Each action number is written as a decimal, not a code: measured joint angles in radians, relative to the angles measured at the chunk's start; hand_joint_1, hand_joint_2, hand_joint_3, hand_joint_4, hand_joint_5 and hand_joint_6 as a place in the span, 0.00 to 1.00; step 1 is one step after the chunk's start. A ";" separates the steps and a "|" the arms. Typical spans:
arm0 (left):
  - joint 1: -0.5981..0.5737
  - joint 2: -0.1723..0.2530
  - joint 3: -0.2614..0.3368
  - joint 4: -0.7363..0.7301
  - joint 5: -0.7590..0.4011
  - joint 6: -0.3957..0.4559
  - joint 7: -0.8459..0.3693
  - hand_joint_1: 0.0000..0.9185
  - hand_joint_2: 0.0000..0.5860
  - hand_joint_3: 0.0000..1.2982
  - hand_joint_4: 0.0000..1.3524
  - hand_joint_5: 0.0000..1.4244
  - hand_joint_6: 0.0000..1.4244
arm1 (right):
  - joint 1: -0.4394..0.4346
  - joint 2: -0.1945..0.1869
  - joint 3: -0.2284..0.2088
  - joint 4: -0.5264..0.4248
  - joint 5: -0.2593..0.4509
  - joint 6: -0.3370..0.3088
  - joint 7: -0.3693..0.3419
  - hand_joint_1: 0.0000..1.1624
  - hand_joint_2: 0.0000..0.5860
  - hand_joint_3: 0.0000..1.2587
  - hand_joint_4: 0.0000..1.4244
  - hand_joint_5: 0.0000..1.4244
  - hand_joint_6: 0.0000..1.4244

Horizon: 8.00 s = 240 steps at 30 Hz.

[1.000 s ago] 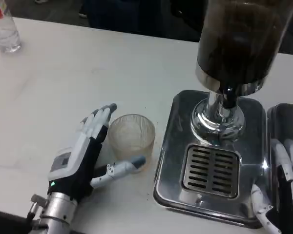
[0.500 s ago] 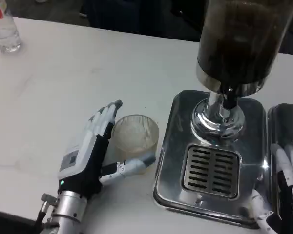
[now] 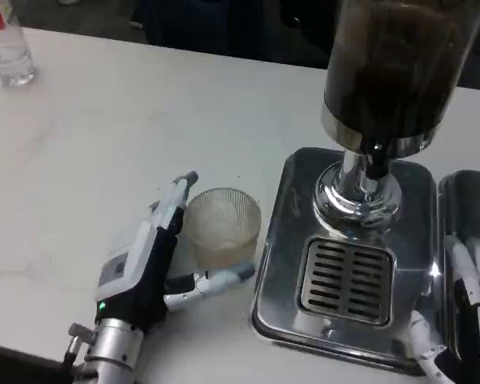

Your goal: Grasp the cup under the faucet to collect the drink, then remove the cup.

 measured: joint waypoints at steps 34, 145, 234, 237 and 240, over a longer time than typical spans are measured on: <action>-0.051 -0.028 -0.037 0.036 0.006 -0.014 0.079 0.67 0.05 0.66 0.76 0.86 0.86 | 0.011 0.027 -0.003 -0.023 0.004 0.002 0.000 0.16 0.88 0.07 0.02 0.04 0.11; -0.232 -0.166 -0.224 0.104 0.126 -0.009 0.042 0.09 0.00 0.17 0.24 0.43 0.37 | 0.036 0.092 -0.046 -0.051 0.007 0.032 -0.068 0.08 0.83 0.05 0.00 0.00 0.09; -0.009 -0.083 0.004 -0.760 -0.435 -0.083 -1.059 0.00 0.15 0.00 0.00 0.02 0.00 | -0.021 0.097 -0.111 0.031 0.320 -0.298 0.060 0.19 0.67 0.01 0.00 0.00 0.05; -0.013 -0.072 0.001 -0.764 -0.402 -0.092 -1.037 0.00 0.15 0.00 0.00 0.03 0.01 | -0.034 0.094 -0.115 0.050 0.367 -0.317 0.094 0.30 0.59 0.00 0.00 0.00 0.00; -0.016 -0.066 -0.002 -0.766 -0.399 -0.092 -1.032 0.00 0.15 0.00 0.00 0.03 0.01 | -0.040 0.088 -0.118 0.057 0.413 -0.333 0.138 0.39 0.53 0.00 0.00 0.00 0.00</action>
